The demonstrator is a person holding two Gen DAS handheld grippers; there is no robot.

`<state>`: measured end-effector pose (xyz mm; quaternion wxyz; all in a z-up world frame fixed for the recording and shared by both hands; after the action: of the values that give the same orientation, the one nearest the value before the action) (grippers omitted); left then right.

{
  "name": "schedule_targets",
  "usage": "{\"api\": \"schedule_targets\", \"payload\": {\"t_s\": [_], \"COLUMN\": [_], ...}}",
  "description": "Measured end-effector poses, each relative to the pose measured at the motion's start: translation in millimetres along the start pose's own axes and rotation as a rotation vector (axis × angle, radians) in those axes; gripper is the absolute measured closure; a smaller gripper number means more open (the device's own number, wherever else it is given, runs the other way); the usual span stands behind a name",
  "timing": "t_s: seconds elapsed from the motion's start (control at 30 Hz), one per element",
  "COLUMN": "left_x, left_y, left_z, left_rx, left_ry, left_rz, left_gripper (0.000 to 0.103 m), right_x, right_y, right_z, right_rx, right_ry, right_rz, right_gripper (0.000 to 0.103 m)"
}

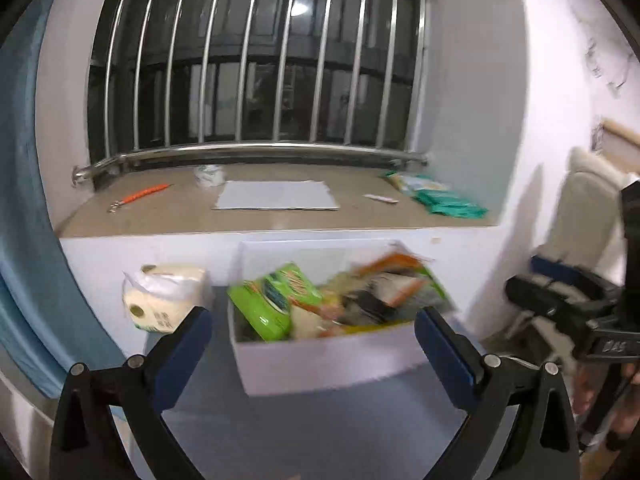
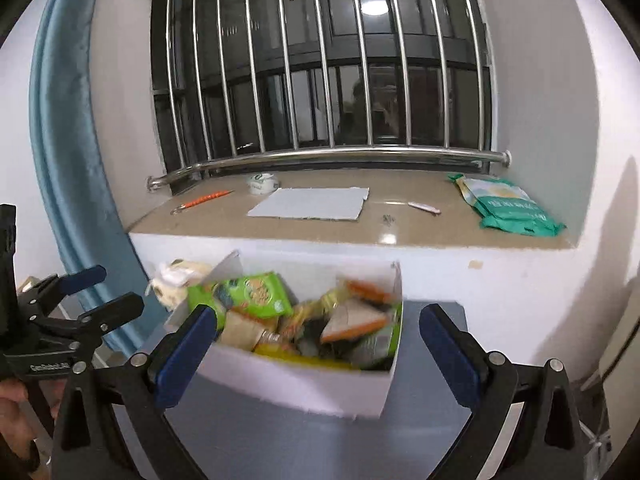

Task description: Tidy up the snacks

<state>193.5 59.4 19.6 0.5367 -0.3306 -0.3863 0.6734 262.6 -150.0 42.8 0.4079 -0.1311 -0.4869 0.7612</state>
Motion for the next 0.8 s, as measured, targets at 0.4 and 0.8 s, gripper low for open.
{"api": "schedule_targets", "payload": {"t_s": [0.4,0.8], "left_x": [0.3,-27.1], "left_y": [78.2,84.1], "left_z": [99.0,131.4], "left_rx": [0.059,0.036], "left_ry": [-0.035,-0.012], "left_rz": [0.102,0.038], "left_gripper": [0.0,0.0], "right_x": [49.8,67.4], "right_y": [74.5,103.1], "right_z": [73.0,97.0], "right_rx": [0.007,0.036], "right_ry": [-0.071,-0.13], "right_rz": [-0.022,-0.029], "right_gripper": [0.0,0.0]}}
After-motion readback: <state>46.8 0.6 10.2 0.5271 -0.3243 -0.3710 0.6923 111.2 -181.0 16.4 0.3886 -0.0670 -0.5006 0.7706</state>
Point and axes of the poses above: each gripper's, at about its wrist camera, not at the fingertips, and z roughly against the way its jaws point, x to its left, y to its underside, the point moved 1 cm from there along -z, roughly the way its jaws point, and after that the axes turned 10 degrees about -y, right-handed, at the moved point
